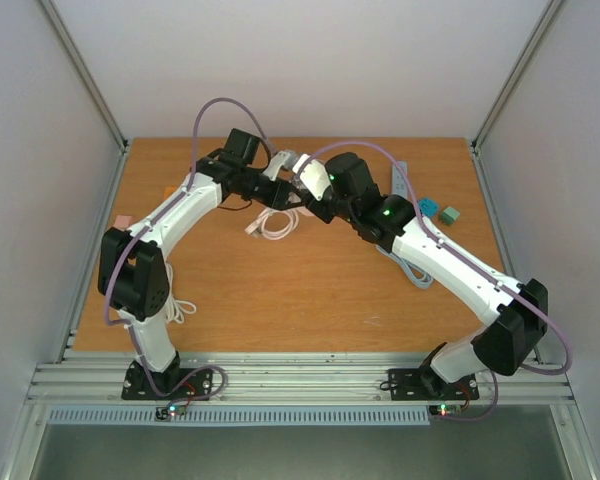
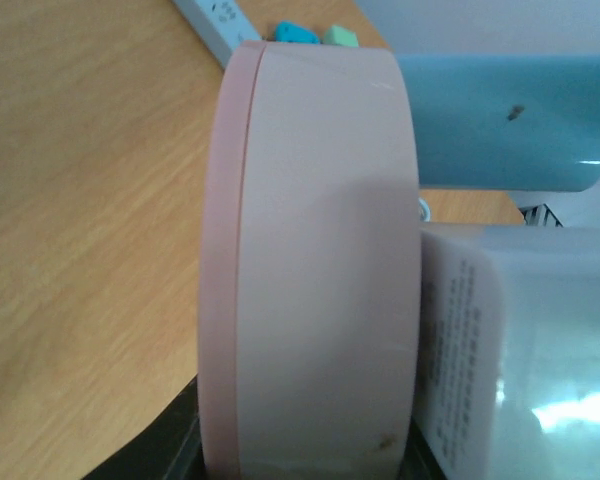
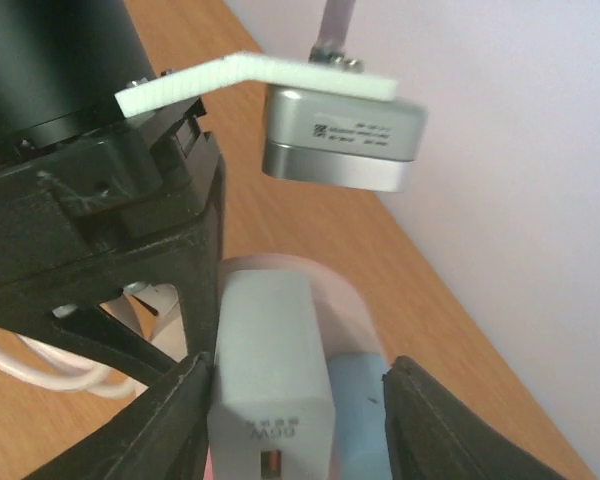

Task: Pull the plug off the socket
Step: Remove the plug from the socket.

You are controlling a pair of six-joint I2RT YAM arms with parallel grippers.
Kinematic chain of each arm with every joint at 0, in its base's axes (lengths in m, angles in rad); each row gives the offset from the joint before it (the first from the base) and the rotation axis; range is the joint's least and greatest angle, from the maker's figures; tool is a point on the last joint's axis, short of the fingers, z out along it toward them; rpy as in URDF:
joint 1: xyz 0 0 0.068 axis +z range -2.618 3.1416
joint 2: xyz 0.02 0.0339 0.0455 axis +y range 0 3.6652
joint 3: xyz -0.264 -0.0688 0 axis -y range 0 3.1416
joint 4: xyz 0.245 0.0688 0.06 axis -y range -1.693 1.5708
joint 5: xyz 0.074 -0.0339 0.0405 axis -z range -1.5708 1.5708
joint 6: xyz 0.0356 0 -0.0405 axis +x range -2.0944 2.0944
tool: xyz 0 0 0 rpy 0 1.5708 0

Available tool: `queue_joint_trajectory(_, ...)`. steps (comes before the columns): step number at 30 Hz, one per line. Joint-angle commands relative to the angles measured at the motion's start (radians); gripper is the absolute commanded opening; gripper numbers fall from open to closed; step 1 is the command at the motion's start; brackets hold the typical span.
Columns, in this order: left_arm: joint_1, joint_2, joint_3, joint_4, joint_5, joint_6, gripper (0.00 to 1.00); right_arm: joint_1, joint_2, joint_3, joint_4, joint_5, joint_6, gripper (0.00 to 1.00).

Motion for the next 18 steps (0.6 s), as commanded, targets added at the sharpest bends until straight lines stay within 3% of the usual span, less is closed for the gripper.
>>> queue_joint_trajectory(1,0.063,-0.014,-0.071,0.02,0.132,-0.002,0.0,0.001,0.026,0.039,0.047,-0.016,0.036,0.52)
queue_joint_trajectory(10,0.132,-0.04,-0.206,0.016,0.291,0.093,0.0,0.001,0.042,0.021,-0.026,-0.109,0.049,0.6)
queue_joint_trajectory(18,0.132,-0.061,-0.283,0.146,0.226,-0.004,0.0,0.002,0.067,0.031,-0.079,-0.265,0.106,0.58)
